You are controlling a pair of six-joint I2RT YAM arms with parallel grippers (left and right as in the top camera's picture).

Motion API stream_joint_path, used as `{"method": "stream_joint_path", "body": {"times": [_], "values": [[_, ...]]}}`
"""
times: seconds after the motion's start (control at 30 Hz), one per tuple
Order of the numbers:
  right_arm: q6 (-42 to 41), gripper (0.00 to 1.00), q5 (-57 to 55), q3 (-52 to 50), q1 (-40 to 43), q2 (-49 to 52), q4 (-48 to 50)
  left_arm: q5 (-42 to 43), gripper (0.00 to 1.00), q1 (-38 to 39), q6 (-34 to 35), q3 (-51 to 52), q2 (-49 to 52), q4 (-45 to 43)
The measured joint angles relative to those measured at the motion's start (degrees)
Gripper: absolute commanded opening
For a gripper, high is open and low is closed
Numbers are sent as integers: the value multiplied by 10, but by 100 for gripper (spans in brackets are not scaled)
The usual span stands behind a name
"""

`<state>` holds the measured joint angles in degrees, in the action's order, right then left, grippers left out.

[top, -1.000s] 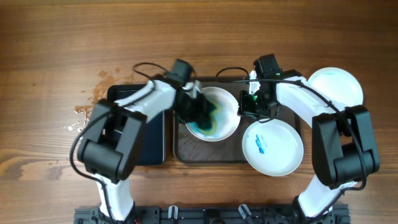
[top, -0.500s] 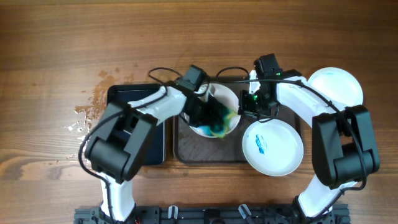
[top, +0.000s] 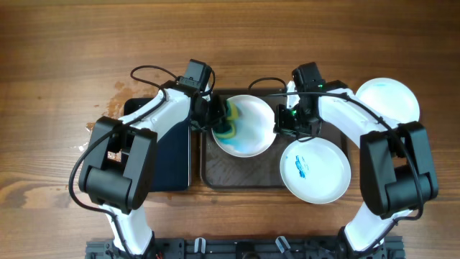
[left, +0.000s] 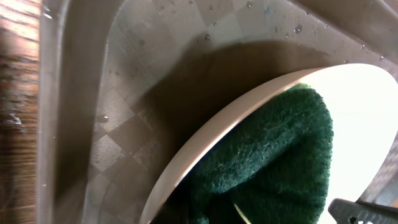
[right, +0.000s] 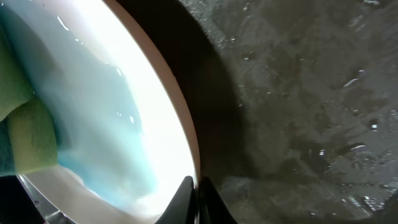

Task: Clean dirty plates on tray and stack at the side
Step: 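Scrub the held plate's surface with the sponge in the left gripper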

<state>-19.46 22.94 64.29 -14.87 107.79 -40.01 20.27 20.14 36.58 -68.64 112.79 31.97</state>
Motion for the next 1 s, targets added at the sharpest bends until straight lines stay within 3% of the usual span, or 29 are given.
{"method": "stream_joint_path", "body": {"times": [0.37,0.63,0.8,1.0], "values": [[0,5,0,0,4,0,-9,97,4,-4,-58,6,19,-85],[0,4,-1,0,4,0,-9,173,4,93,-56,1,33,-115],[1,5,-3,0,4,0,-13,168,4,124,-31,1,34,-115],[2,5,-3,0,4,0,-13,137,4,87,-11,1,34,-115]]}}
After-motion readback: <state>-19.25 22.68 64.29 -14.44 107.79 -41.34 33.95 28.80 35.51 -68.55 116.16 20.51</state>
